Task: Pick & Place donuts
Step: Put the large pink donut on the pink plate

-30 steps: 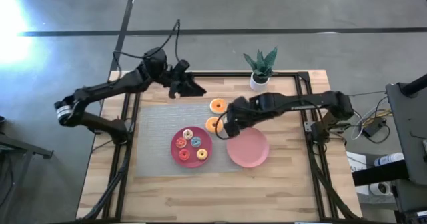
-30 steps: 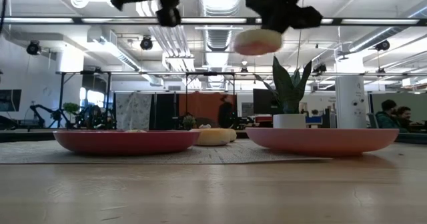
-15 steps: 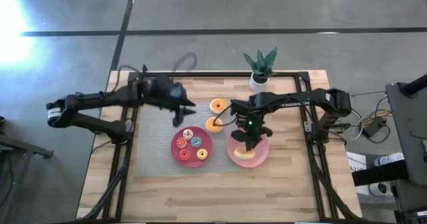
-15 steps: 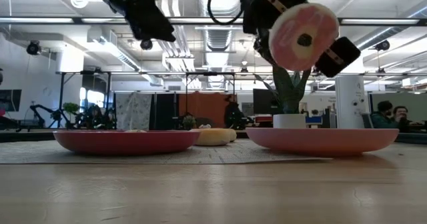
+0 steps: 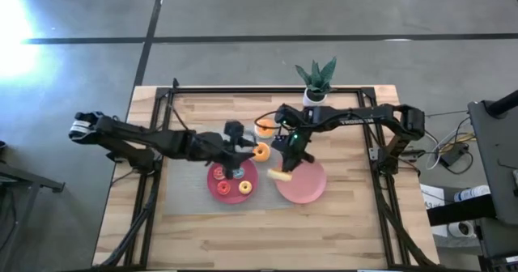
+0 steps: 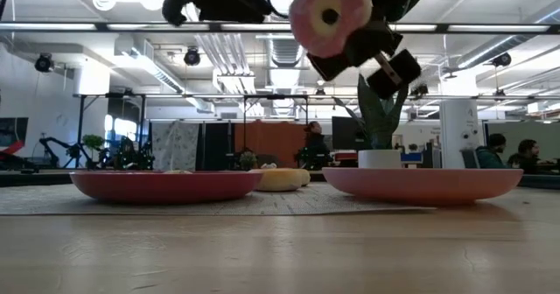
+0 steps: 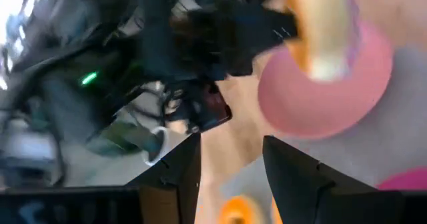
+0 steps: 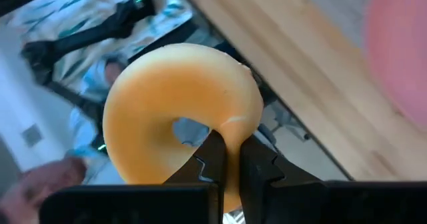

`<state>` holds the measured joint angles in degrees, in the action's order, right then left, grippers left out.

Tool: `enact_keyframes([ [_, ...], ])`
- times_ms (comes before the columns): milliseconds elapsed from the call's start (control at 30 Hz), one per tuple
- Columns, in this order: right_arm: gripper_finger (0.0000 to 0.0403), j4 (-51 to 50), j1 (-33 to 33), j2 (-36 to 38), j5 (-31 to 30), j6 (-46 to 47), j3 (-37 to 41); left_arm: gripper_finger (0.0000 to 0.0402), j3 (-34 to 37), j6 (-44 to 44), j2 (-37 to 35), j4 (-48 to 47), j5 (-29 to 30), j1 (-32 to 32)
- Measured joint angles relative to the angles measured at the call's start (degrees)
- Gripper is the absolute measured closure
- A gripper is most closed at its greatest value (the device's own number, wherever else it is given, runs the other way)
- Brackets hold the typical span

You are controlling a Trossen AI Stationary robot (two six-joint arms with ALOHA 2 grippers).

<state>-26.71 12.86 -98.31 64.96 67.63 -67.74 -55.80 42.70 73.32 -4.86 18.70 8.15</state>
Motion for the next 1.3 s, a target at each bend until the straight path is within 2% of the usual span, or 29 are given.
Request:
enact_keyframes([
  [133, 0.039, 0.5, 0.1, 0.1, 1.1, 0.3, -0.9, 0.0266, -0.4, 14.2, 2.8, 0.4, 3.7, 1.4],
  [300, 0.039, 0.9, 0.2, 0.2, 1.1, 0.3, -1.3, 0.0266, -0.5, 17.1, 4.5, 1.9, 4.3, 2.8],
  [467, 0.039, 0.9, 0.2, 0.2, 1.1, -0.5, -1.1, 0.0266, -0.5, 26.6, 4.5, 8.5, 9.9, 5.6],
  [633, 0.039, 1.2, 0.2, 0.2, 0.9, -1.7, -1.1, 0.0266, -1.8, 22.6, 4.4, 10.8, 9.9, 6.9],
  [800, 0.039, 1.7, 0.3, 0.2, 0.9, -2.0, -1.1, 0.0266, -1.8, 25.5, 4.4, 10.3, 10.0, 8.5],
  [967, 0.039, 1.7, 0.3, 0.2, 0.6, -2.0, -1.1, 0.0266, -1.7, 20.8, 4.5, 9.6, 9.9, 9.6],
  [1100, 0.039, 1.8, 0.3, 0.2, 0.5, -2.0, -1.0, 0.0266, -1.4, 20.6, 4.5, 8.1, 9.9, 10.4],
  [1300, 0.039, 1.8, 0.3, 0.2, -1.5, -2.0, -1.0, 0.0266, -1.3, 11.1, 4.5, 8.1, 5.1, 11.1],
])
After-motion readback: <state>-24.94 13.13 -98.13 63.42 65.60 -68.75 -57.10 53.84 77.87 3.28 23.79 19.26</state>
